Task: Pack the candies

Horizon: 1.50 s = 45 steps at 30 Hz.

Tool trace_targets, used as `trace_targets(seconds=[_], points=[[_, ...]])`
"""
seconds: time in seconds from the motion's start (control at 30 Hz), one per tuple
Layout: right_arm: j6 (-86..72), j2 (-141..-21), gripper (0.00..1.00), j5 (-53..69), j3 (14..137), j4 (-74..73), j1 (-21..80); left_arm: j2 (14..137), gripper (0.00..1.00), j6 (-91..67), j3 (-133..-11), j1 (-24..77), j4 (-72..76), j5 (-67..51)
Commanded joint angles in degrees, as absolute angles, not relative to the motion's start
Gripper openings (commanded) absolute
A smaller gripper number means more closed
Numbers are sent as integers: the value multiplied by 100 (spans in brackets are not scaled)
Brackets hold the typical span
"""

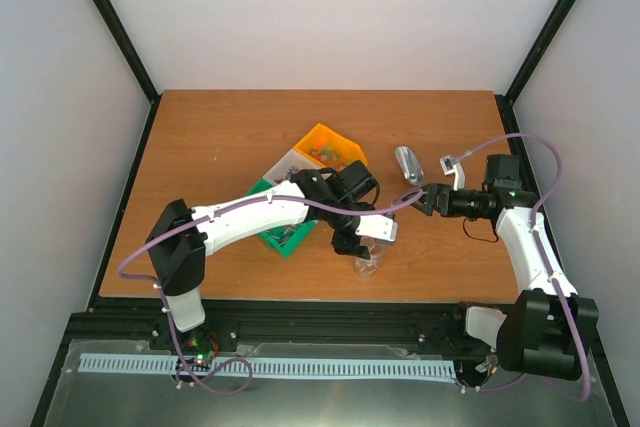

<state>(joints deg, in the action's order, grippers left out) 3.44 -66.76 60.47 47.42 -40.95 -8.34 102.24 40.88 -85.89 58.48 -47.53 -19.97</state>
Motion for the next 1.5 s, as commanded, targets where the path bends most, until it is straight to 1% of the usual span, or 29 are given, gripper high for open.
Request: trace_targets(seconds=[0.0,0.73,1.07,1.47], points=[[412,-6697,100,6135,4868,-4130,-888,10054,50,4074,-8756,5816,-4836,-2118],[422,-6739,100,6199,4871,-4141,-892,10370,50,4131,-8525,5809,-4675,-2081],[421,-6741,100,6229,4843,-4122,-895,10142,50,4095,-8905,5810,-4842,-2113],[430,-6698,100,6223,4835,-4132,-896,10205,51,4059,-8826,5810,-4814,-2053]])
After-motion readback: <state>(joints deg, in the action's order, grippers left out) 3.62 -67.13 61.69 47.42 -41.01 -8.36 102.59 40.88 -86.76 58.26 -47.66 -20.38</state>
